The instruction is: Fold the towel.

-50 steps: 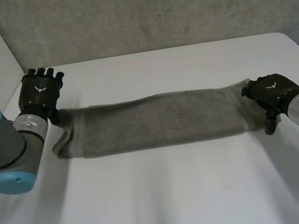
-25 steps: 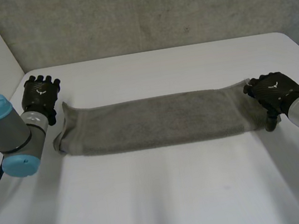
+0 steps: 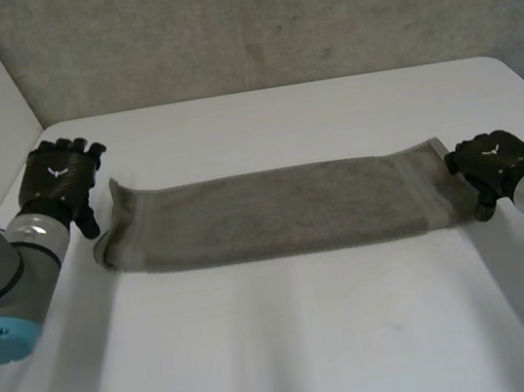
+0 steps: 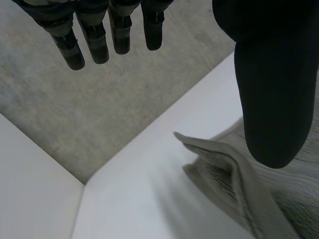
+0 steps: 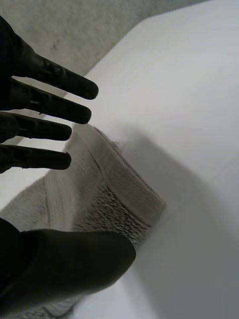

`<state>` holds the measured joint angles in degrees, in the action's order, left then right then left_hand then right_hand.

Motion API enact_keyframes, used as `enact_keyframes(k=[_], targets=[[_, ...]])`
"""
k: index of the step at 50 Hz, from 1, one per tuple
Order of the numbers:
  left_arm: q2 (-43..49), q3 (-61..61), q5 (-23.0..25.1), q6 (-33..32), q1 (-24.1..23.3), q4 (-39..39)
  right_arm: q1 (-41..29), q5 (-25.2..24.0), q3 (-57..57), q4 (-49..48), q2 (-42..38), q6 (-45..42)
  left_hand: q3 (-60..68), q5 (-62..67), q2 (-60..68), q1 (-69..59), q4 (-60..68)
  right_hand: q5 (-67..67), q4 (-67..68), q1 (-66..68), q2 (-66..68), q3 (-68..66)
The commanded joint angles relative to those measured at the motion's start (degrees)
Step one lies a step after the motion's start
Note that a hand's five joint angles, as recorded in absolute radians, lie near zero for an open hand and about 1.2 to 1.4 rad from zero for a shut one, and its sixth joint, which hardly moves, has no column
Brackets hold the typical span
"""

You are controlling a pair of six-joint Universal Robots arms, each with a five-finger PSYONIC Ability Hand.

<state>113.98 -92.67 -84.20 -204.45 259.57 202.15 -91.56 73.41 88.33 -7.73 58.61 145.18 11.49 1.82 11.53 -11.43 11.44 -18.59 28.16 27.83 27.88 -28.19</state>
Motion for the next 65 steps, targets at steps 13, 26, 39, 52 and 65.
enact_keyframes(k=[13,26,39,52,65], targets=[[0.3,-0.8,-0.4,0.2,-1.9,0.2,3.0,0.2,-3.5,1.6,-4.2,0.0,0.9,0.6,0.9,-1.0,1.0,-51.4,51.8,52.2,52.1,-51.8],[-3.3,-2.7,-0.4,0.3,-1.9,0.2,15.3,0.3,-7.0,3.7,-1.5,-2.5,0.7,0.4,0.7,-0.8,0.8,-51.4,51.8,52.2,52.1,-51.8],[-5.0,-2.6,-0.4,2.9,-2.0,0.1,-5.1,3.9,-18.3,5.4,3.3,0.4,0.6,0.2,0.5,-0.6,0.6,-51.4,51.8,52.2,52.1,-51.8],[-4.8,-2.0,-0.7,3.1,-3.9,0.2,-39.7,4.4,-23.5,-9.4,-10.6,0.8,0.6,0.2,0.5,-0.6,0.6,-51.4,51.8,52.2,52.1,-51.8],[-3.7,-0.4,-0.8,3.0,-6.2,0.2,-45.7,3.9,-28.1,-9.7,-22.0,-5.6,0.6,0.2,0.5,-0.6,0.6,-44.0,44.4,44.7,44.7,-44.4]])
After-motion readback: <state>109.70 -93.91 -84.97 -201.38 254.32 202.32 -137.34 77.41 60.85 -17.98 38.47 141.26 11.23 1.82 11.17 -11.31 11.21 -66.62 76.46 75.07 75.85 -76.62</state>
